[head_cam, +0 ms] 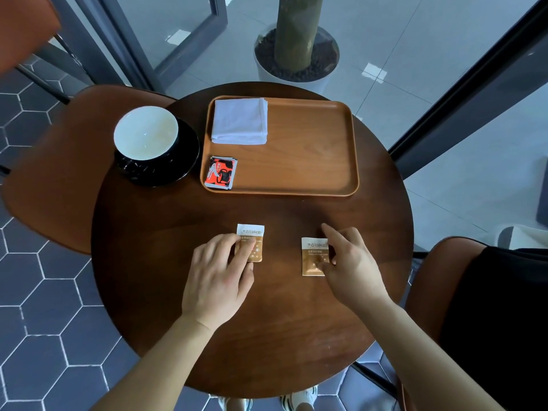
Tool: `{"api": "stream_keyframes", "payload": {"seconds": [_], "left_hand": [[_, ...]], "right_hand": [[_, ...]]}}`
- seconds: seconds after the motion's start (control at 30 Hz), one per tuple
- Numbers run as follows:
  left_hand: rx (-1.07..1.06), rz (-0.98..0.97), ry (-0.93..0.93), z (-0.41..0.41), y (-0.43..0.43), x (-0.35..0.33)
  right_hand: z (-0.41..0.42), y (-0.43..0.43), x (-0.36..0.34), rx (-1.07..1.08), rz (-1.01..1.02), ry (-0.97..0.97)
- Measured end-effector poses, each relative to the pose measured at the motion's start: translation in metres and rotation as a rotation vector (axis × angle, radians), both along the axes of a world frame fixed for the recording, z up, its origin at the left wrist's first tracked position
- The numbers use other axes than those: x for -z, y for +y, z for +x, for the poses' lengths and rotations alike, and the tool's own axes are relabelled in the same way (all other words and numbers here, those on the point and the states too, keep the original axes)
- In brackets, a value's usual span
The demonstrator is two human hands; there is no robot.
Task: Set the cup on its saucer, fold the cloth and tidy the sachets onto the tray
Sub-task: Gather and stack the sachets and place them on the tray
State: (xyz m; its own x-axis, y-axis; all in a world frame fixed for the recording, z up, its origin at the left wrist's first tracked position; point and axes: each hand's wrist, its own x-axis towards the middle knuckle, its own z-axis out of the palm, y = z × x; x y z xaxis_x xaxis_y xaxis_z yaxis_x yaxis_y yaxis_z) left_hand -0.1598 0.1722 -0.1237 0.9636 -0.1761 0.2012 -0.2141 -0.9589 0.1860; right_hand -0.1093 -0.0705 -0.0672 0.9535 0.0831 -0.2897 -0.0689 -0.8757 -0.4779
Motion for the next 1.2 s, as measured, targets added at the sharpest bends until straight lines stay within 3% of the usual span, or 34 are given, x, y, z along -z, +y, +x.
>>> {"api": "stream_keyframes", "payload": {"seconds": [0.17, 0.27, 0.37, 0.57, 0.67, 0.77, 0.93, 1.2], "left_hand": [[-0.004, 0.000, 0.006, 0.000, 0.000, -0.001], [-0.004, 0.000, 0.014, 0.000, 0.000, -0.001], [-0.002, -0.008, 0.013, 0.000, 0.000, -0.002], [-0.022, -0.154, -0.013, -0.001, 0.000, -0.004], [-0.002, -0.214, -0.017, -0.002, 0.001, -0.005], [-0.008, -0.262, -0.020, -0.003, 0.002, -0.007], [-0.227, -0.408, 0.029, -0.006, -0.005, -0.022], [-0.717, -0.916, 0.356, 0.009, -0.035, -0.059]], "right_hand": [[0.012, 0.006, -0.005, -0.025, -0.034, 0.091], [0.009, 0.012, -0.005, -0.060, -0.037, 0.034], [0.005, 0.022, -0.004, -0.002, 0.110, 0.004], [0.015, 0.048, -0.004, 0.260, 0.545, 0.121], [0.018, 0.065, 0.000, 0.253, 0.545, 0.128], [0.015, 0.076, 0.003, 0.143, 0.408, 0.058], [0.010, 0.078, 0.004, 0.178, 0.330, -0.025], [0.011, 0.093, 0.009, 0.267, 0.337, 0.056]]}}
